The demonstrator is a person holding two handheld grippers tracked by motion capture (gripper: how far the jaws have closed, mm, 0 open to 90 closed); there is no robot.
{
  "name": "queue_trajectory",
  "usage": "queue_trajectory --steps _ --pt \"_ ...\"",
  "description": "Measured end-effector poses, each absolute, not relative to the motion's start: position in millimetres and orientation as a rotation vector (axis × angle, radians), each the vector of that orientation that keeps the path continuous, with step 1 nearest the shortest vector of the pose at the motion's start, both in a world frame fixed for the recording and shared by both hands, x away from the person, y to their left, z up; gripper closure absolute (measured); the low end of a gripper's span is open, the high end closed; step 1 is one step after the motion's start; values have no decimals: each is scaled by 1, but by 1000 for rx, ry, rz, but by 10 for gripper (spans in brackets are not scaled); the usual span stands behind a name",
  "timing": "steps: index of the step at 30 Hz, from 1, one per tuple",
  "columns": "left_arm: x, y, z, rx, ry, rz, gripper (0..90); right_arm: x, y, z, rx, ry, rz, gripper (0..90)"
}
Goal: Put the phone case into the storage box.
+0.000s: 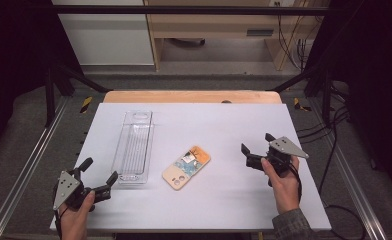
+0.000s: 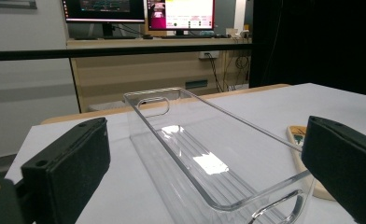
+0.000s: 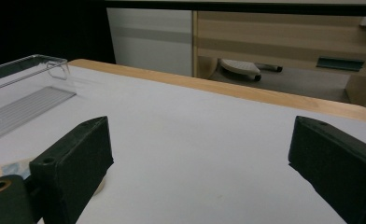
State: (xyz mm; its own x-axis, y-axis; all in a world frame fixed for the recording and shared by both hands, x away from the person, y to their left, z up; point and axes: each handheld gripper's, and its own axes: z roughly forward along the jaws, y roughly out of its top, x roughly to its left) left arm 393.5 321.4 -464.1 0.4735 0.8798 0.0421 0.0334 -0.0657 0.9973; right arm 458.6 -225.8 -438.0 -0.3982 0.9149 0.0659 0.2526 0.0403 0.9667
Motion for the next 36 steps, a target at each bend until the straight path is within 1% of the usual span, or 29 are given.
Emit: queue_trajectory --steps 8,14,28,32,36 --pt "393 322 -464 1477 847 854 10 444 -239 -448 1195 1676 1367 77" --pt "393 324 -464 1479 852 860 10 434 -246 -456 1162 1655 1417 82" --pt "390 322 -459 1497 852 856 8 418 -245 -476 1113 1621 1487 45" --pt "385 318 -452 1504 844 858 7 414 -245 -479 1089 1632 1469 42" --pt "379 307 -441 1558 820 872 6 410 -247 -483 1092 1634 1471 40"
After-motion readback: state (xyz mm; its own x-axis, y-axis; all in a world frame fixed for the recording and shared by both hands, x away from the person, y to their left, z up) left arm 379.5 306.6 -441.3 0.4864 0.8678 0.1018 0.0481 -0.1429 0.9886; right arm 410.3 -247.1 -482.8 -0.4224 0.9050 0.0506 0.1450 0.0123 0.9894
